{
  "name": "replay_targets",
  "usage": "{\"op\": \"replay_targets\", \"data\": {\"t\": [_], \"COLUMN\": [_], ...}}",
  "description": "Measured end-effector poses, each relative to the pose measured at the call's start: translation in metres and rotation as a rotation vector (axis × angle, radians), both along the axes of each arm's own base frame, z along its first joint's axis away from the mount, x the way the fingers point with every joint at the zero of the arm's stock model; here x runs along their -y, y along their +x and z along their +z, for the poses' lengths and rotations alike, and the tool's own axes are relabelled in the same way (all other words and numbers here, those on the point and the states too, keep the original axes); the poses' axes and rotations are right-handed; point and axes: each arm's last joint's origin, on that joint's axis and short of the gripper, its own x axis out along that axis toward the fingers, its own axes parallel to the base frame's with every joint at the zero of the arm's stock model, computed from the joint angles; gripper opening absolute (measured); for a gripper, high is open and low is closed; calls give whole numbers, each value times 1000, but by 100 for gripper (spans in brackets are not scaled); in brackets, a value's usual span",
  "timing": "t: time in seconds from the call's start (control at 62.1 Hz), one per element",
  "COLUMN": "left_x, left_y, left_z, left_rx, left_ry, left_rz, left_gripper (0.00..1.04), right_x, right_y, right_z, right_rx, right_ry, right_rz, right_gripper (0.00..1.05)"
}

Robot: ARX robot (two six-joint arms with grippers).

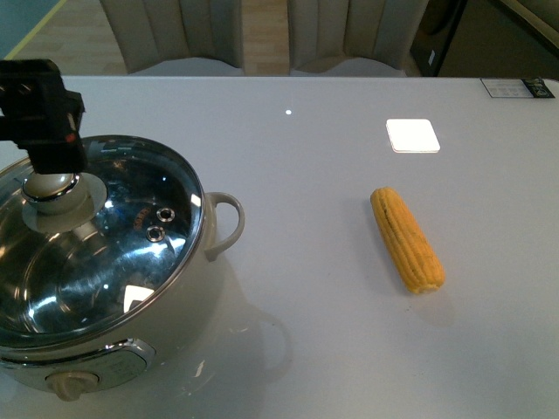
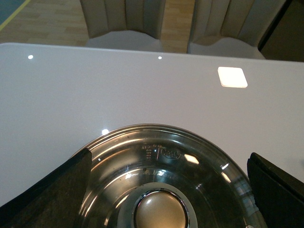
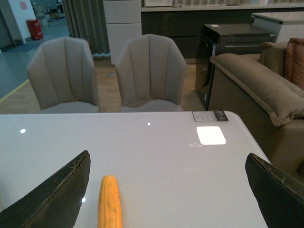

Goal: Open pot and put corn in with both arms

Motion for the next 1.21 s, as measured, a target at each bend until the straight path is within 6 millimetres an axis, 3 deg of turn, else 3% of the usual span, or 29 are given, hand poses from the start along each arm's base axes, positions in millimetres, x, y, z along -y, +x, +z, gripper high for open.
{"op": "replay_targets", "data": {"t": [0.177, 0.434, 0.756, 1.094, 1.207], "left_x": [5, 10, 12, 14, 14], "left_y": [17, 26, 32, 30, 30], "left_z": [-25, -52, -64, -65, -66], "left_rx": [-40, -99, -126, -120, -119], "left_ry": [24, 63, 79, 62, 61], "left_rz": [9, 24, 45, 88, 97], "left_gripper": [98, 98, 97, 46, 41], "right_x": [0, 0, 0, 0, 0], "right_y": [0, 0, 0, 0, 0], "right_z": [0, 0, 0, 0, 0], "right_rx": [0, 0, 0, 0, 0], "right_ry": [0, 0, 0, 0, 0], "right_rz": [0, 0, 0, 0, 0], "right_gripper": [96, 96, 96, 96, 96]}}
